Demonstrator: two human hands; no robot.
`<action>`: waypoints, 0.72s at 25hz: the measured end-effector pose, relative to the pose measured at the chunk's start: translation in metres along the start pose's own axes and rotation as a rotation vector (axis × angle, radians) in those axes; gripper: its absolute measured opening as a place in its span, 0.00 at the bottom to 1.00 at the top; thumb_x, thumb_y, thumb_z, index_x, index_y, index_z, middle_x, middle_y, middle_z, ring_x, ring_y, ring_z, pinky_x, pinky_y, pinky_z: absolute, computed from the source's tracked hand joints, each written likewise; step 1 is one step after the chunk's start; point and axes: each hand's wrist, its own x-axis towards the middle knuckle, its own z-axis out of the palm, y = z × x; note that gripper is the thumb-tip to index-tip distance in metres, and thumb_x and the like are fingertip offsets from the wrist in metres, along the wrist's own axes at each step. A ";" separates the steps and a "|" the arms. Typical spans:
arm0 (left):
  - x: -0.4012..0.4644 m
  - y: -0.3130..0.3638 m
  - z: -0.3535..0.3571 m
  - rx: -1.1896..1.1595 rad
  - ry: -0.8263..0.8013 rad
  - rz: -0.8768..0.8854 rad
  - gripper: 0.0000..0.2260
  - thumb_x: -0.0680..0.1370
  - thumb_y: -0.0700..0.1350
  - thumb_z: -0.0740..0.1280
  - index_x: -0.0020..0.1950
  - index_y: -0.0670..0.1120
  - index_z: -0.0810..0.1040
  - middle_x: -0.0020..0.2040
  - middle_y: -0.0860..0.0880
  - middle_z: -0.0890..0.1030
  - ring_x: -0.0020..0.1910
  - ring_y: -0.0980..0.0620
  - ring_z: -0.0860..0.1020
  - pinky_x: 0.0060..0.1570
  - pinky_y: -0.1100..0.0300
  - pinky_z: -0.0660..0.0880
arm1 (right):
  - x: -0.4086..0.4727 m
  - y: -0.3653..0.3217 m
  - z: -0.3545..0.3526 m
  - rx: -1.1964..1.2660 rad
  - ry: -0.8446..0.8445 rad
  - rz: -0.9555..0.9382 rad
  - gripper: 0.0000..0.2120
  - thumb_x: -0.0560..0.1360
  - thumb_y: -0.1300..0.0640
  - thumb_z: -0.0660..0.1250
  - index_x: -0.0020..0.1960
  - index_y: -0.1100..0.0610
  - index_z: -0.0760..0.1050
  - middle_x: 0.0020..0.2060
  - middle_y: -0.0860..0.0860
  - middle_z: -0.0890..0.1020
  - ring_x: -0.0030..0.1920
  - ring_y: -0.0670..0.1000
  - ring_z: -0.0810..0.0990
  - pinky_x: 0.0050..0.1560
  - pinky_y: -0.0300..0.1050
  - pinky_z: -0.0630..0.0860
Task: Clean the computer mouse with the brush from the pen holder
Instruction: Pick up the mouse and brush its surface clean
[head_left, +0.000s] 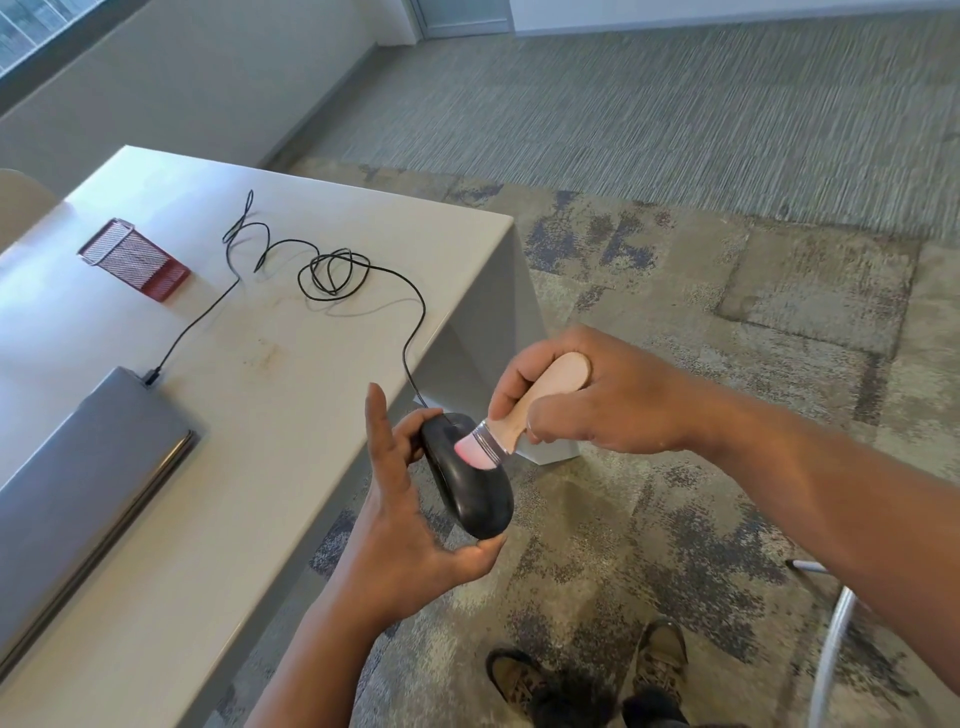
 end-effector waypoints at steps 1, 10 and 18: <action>0.000 -0.001 0.000 -0.003 0.003 0.000 0.73 0.65 0.55 0.86 0.87 0.59 0.28 0.78 0.50 0.71 0.77 0.49 0.74 0.76 0.67 0.66 | -0.002 0.000 -0.002 -0.001 -0.026 0.002 0.11 0.66 0.61 0.67 0.44 0.52 0.85 0.28 0.42 0.80 0.26 0.39 0.73 0.26 0.31 0.67; -0.002 -0.005 -0.002 -0.011 0.000 -0.016 0.74 0.64 0.54 0.87 0.87 0.58 0.28 0.77 0.49 0.71 0.78 0.52 0.73 0.76 0.69 0.64 | -0.019 0.014 -0.017 -0.214 -0.052 0.065 0.09 0.66 0.57 0.68 0.44 0.49 0.84 0.29 0.43 0.82 0.26 0.39 0.73 0.27 0.34 0.68; 0.001 -0.001 0.001 -0.019 -0.020 -0.027 0.75 0.64 0.55 0.87 0.85 0.61 0.26 0.79 0.49 0.72 0.78 0.52 0.74 0.76 0.71 0.65 | 0.008 0.008 0.012 0.041 0.180 -0.128 0.07 0.73 0.54 0.72 0.50 0.53 0.80 0.41 0.56 0.87 0.42 0.62 0.85 0.40 0.60 0.82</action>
